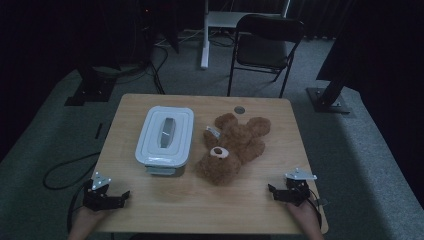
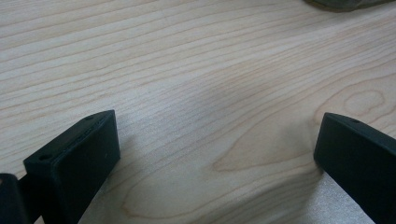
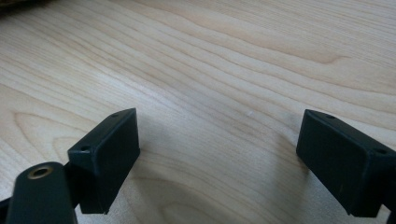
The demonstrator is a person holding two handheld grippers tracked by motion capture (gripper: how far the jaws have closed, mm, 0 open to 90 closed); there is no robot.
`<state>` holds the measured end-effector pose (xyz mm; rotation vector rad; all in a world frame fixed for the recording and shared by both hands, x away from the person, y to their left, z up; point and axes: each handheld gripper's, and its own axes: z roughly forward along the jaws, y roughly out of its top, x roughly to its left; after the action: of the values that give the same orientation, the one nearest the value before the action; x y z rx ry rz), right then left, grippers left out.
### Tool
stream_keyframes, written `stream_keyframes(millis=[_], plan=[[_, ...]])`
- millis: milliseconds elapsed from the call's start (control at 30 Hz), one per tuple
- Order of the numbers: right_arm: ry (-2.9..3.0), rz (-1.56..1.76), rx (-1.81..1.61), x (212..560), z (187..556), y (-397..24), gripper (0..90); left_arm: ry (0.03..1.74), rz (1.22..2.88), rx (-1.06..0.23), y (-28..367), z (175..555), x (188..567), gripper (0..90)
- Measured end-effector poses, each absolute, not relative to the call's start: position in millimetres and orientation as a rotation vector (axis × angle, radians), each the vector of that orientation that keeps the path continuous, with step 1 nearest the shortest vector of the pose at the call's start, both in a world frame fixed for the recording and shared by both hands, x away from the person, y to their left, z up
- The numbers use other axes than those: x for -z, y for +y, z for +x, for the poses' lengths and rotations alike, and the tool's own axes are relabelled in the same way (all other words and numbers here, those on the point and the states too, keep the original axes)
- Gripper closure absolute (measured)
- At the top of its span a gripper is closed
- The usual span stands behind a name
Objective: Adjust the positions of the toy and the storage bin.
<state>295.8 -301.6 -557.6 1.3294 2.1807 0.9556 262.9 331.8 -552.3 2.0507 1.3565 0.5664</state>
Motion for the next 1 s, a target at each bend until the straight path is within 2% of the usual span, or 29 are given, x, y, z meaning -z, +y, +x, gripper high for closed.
stream_keyframes(millis=[633,1000], plan=[[2.232,1.353,-0.996,548.3,296.6,-300.0,13.8,1.346,2.055,-0.561,330.5,263.3,552.3,1.1],[2.193,1.251,-1.049,511.9,302.3,-289.8,13.9,1.346,2.053,-0.561,330.4,263.3,552.4,1.1]])
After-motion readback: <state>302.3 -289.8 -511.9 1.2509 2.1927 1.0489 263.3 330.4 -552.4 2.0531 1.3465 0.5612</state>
